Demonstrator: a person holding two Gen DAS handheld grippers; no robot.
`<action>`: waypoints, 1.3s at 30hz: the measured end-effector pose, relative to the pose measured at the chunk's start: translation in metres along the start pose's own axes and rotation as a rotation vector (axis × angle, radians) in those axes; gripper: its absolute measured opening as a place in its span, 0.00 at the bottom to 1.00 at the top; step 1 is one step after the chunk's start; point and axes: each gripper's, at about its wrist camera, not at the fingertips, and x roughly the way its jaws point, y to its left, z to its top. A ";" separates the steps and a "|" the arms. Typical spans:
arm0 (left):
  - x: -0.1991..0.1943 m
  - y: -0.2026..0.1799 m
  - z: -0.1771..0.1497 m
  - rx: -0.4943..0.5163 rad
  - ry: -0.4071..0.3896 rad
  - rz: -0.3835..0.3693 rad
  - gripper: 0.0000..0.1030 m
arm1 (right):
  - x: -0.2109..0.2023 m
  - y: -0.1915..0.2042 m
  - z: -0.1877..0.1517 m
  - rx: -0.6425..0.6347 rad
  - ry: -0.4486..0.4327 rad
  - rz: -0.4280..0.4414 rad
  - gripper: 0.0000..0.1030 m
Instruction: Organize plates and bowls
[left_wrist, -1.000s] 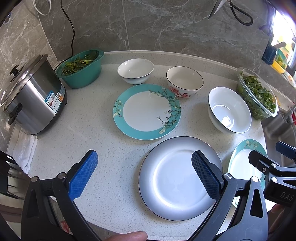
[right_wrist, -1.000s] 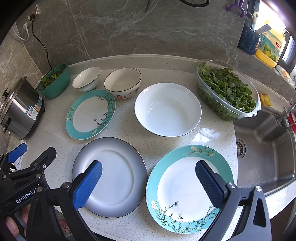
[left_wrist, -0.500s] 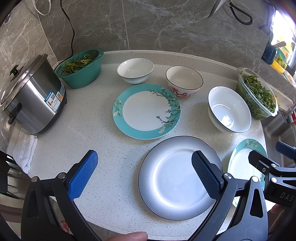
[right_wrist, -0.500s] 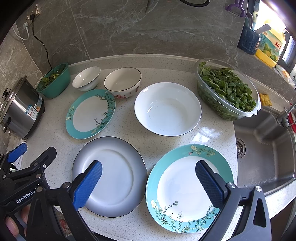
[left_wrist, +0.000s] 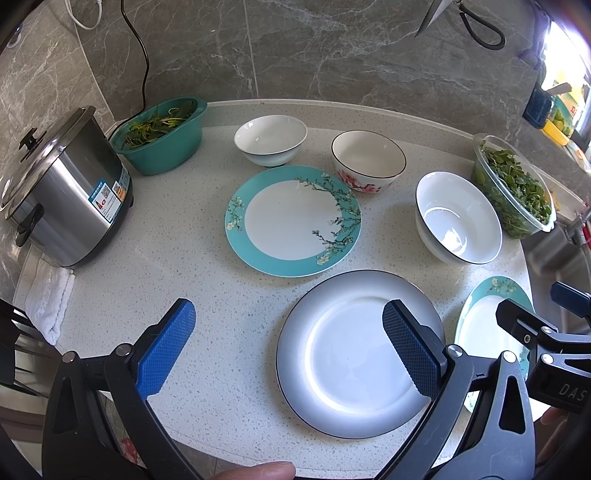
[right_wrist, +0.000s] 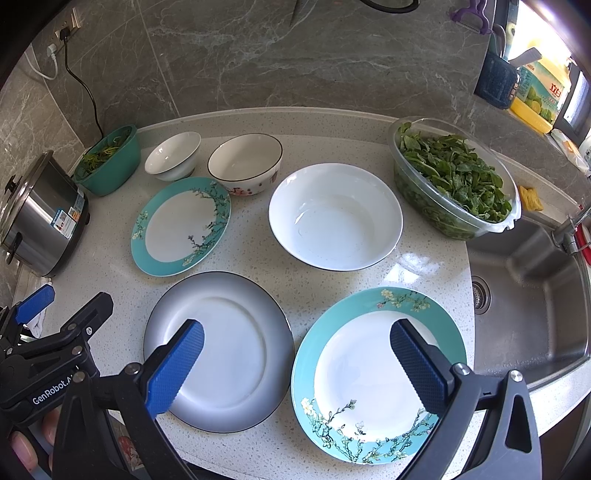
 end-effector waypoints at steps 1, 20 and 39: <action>0.000 0.000 0.000 0.000 0.001 -0.001 1.00 | 0.000 0.000 0.000 0.000 0.000 0.000 1.00; 0.000 0.000 0.000 0.000 0.002 0.000 1.00 | 0.000 0.000 0.003 0.001 0.003 0.001 1.00; 0.086 0.082 -0.035 0.015 0.089 -0.380 1.00 | 0.046 -0.005 -0.066 0.331 0.129 0.634 1.00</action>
